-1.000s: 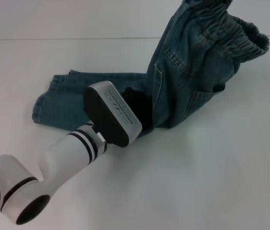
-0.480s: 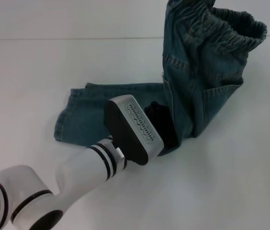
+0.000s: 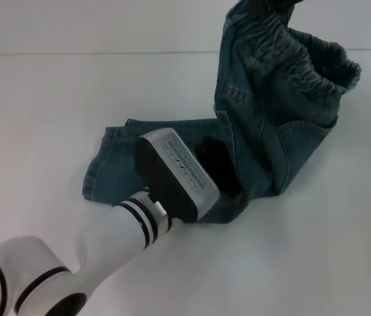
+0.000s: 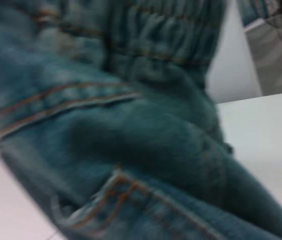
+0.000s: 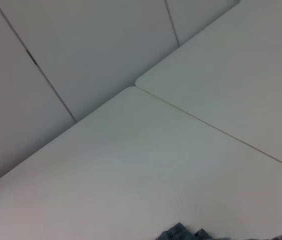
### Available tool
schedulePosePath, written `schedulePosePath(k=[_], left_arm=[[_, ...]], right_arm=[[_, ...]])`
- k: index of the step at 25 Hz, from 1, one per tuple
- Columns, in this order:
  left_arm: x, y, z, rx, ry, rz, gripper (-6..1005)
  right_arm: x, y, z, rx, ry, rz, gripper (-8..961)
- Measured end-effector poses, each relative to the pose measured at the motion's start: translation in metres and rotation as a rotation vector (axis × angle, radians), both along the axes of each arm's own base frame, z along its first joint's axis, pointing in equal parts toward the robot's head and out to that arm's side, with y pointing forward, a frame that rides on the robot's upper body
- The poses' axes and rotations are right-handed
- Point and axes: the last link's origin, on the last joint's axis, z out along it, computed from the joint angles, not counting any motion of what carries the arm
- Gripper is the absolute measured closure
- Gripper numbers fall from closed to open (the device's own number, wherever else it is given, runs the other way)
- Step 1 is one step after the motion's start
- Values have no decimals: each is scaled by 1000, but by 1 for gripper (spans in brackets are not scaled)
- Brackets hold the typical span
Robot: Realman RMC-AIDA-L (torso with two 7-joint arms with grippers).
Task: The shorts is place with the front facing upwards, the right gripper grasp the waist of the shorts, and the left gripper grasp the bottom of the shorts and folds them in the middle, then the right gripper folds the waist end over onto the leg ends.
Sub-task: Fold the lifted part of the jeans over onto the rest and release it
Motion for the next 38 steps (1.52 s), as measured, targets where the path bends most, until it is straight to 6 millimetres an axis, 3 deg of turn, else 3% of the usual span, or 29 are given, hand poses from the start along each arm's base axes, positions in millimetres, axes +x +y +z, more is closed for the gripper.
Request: schedulePosePath(k=[7,18,25,31,38], left_arm=[[-23,5,14,81,-33,96,993],[-52,17,49,230,-226,259,987],[-93,28,107,454,-486,429,986],[-133,22,148,557,-647,527,986],[-162,3,178,649,-742,559,987]], right_arm=[[11,1,0,-4,1,-14,888],[22,0,-2,-8,1,-16,888],[26,-1,-2,-5,8,-12,878],[24,0,-9,-24,5,12,869],[-2,4,-49,-133,-28,105,858]])
